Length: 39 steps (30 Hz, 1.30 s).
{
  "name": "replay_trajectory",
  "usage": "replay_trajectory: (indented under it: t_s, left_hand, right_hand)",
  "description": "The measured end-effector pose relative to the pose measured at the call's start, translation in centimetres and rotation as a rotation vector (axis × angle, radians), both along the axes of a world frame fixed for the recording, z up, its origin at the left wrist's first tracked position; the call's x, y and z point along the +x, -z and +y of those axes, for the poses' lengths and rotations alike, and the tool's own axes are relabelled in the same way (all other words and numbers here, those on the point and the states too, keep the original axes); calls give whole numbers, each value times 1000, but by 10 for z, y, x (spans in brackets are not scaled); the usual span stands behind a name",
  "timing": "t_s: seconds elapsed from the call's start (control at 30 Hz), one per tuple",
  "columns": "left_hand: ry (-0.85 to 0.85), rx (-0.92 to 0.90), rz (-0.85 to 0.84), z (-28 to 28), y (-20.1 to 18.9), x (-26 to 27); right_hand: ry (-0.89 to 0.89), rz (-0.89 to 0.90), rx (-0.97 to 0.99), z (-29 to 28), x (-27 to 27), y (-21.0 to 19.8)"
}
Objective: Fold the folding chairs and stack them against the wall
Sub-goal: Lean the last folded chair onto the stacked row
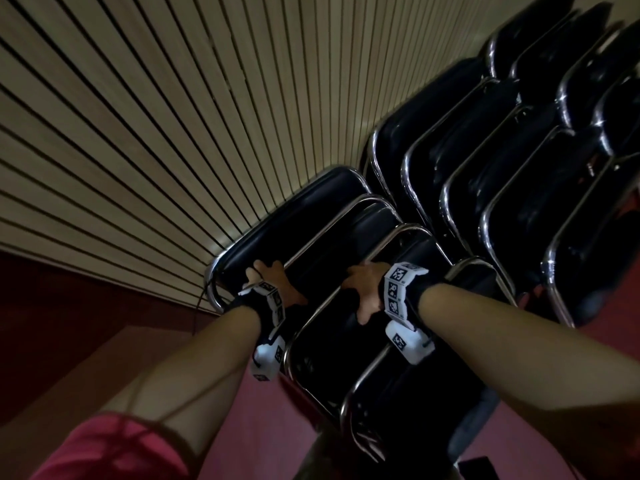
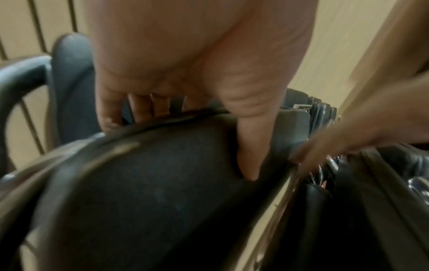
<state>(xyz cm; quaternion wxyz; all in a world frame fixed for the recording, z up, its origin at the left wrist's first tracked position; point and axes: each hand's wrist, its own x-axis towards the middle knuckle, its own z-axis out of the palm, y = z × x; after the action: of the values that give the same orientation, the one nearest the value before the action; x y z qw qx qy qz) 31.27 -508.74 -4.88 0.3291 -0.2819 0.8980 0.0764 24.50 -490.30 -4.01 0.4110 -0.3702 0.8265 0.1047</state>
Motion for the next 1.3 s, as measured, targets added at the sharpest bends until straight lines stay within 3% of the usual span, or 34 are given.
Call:
replay_trajectory:
  t_s: [0.13, 0.23, 0.4, 0.53, 0.7, 1.07, 1.3]
  left_hand:
    - [47, -16, -44, -2, 4, -9]
    - [34, 15, -45, -3, 7, -12]
    - [-58, 163, -7, -8, 9, -17]
    - [-20, 221, -77, -13, 7, -16]
    - [36, 300, -29, -17, 10, -16]
    - [86, 303, 17, -25, -2, -6]
    - [23, 269, 37, -22, 5, 3]
  right_hand:
    - [27, -4, -21, 2, -5, 12]
    - [-48, 17, 51, -2, -8, 16]
    - [-142, 20, 196, -16, 0, 16]
    - [-161, -20, 236, -12, 6, 15]
    - [-44, -65, 101, 2, 7, 13]
    - [-71, -4, 127, -9, 12, 1]
    - [-36, 51, 70, -14, 14, 5]
